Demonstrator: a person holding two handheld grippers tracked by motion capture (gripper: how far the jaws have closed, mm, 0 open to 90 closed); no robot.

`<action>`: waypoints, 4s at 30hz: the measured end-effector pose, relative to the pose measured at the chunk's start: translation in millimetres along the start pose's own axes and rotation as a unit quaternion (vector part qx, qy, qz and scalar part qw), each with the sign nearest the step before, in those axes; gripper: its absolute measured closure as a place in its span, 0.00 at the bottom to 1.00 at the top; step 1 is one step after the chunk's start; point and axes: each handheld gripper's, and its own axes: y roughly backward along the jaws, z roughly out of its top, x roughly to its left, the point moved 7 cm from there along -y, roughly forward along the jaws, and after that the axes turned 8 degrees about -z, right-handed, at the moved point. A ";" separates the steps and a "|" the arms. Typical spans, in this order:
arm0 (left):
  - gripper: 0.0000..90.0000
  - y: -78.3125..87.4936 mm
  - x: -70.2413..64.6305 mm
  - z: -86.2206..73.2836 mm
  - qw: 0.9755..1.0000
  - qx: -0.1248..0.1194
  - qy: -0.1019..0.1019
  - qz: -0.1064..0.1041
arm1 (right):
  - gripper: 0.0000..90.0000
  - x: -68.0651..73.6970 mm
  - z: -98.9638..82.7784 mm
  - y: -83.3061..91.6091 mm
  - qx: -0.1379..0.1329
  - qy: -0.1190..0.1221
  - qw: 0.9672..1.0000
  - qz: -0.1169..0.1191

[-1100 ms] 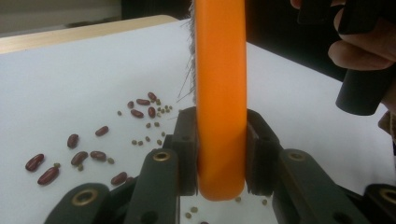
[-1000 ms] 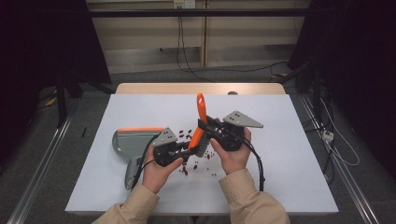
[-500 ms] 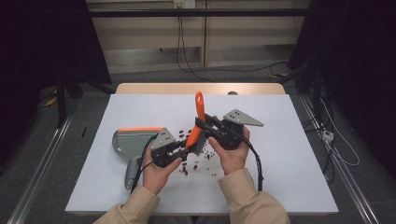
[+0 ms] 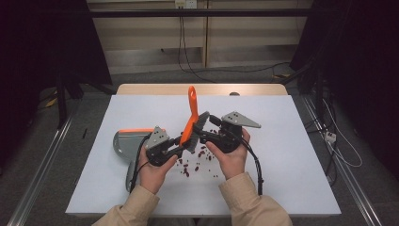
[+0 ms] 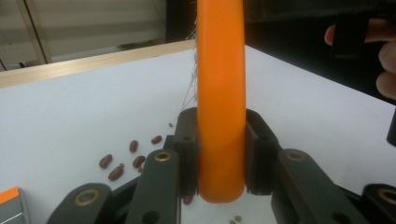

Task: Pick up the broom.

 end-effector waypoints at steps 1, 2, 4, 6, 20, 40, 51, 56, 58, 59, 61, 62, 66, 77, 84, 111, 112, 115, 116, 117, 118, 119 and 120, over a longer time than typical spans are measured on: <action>0.79 0.7 -0.1 0.2 1.000 -0.001 0.000 0.003 | 0.25 3.4 -2.7 -3.1 0.003 -0.007 1.000 -0.004; 0.79 1.2 -0.2 0.4 1.000 -0.002 -0.001 0.005 | 0.25 3.4 -2.7 -3.1 0.003 -0.007 1.000 -0.004; 0.79 1.8 -0.8 1.2 1.000 -0.005 -0.004 0.008 | 0.25 7.5 -3.9 -5.6 0.004 -0.017 1.000 -0.003; 0.79 2.6 -1.5 1.8 1.000 -0.007 -0.006 0.010 | 0.25 11.2 -4.0 -7.6 0.004 -0.022 1.000 -0.005; 0.76 2.6 -20.1 10.0 0.998 -0.019 -0.061 0.012 | 0.27 21.6 -10.1 -22.8 0.042 -0.079 0.995 -0.032; 0.42 2.1 -15.9 9.1 0.998 -0.015 -0.058 0.013 | 0.78 -2.4 3.0 -5.8 0.049 -0.131 0.990 -0.033; 0.20 7.5 -11.8 11.9 0.999 -0.011 -0.047 0.004 | 0.78 -36.2 3.7 17.7 0.069 -0.068 0.994 -0.047; 0.16 11.4 -8.2 12.1 0.999 -0.007 -0.037 -0.008 | 0.78 -56.6 3.3 31.1 0.087 -0.058 0.993 -0.055; 0.15 12.9 -7.0 12.3 0.999 -0.009 -0.039 -0.011 | 0.78 -64.8 2.9 36.2 0.093 -0.050 0.993 -0.059; 0.15 13.5 -7.0 12.0 0.999 -0.008 -0.037 -0.014 | 0.78 -68.7 2.9 38.9 0.093 -0.051 0.992 -0.064; 0.14 15.1 -6.4 12.0 0.999 -0.010 -0.034 -0.017 | 0.78 -75.1 2.3 44.0 0.098 -0.053 0.992 -0.067; 0.14 16.2 -5.5 12.2 0.999 -0.010 -0.035 -0.019 | 0.78 -78.9 1.9 46.5 0.099 -0.049 0.991 -0.070; 0.13 20.1 -3.6 12.1 0.999 -0.012 -0.034 -0.025 | 0.78 -90.6 0.5 54.9 0.103 -0.046 0.990 -0.079; 0.11 35.2 6.9 6.8 0.999 -0.005 -0.031 -0.024 | 0.78 -113.7 -8.3 71.7 0.142 -0.027 0.985 -0.097; 0.11 48.5 19.1 -0.2 1.000 -0.004 -0.025 -0.011 | 0.78 -130.0 -15.9 83.3 0.170 -0.025 0.979 -0.113; 0.11 66.9 37.0 -7.6 1.000 -0.004 -0.018 0.009 | 0.79 -152.8 -44.7 28.5 0.235 -0.002 0.959 -0.160; 0.11 67.0 37.2 -8.0 1.000 -0.003 -0.018 0.009 | 0.79 -152.6 -45.3 26.0 0.240 0.000 0.957 -0.163; 0.11 67.7 38.0 -8.7 1.000 -0.002 -0.019 0.010 | 0.78 -151.4 -48.3 18.4 0.249 0.015 0.953 -0.170; 0.11 68.1 38.2 -8.9 1.000 -0.002 -0.017 0.009 | 0.78 -150.9 -49.9 16.3 0.254 0.017 0.952 -0.170; 0.11 68.5 38.8 -8.8 1.000 -0.003 -0.018 0.009 | 0.78 -150.8 -52.0 14.4 0.258 0.022 0.950 -0.172; 0.11 69.3 39.3 -8.8 1.000 -0.004 -0.017 0.011 | 0.78 -150.6 -54.0 12.8 0.263 0.028 0.948 -0.174; 0.11 69.7 39.7 -8.6 1.000 -0.006 -0.016 0.010 | 0.78 -150.3 -55.4 11.9 0.266 0.030 0.947 -0.176; 0.11 70.2 40.2 -8.6 1.000 -0.006 -0.015 0.011 | 0.77 -149.9 -56.1 11.4 0.266 0.030 0.947 -0.176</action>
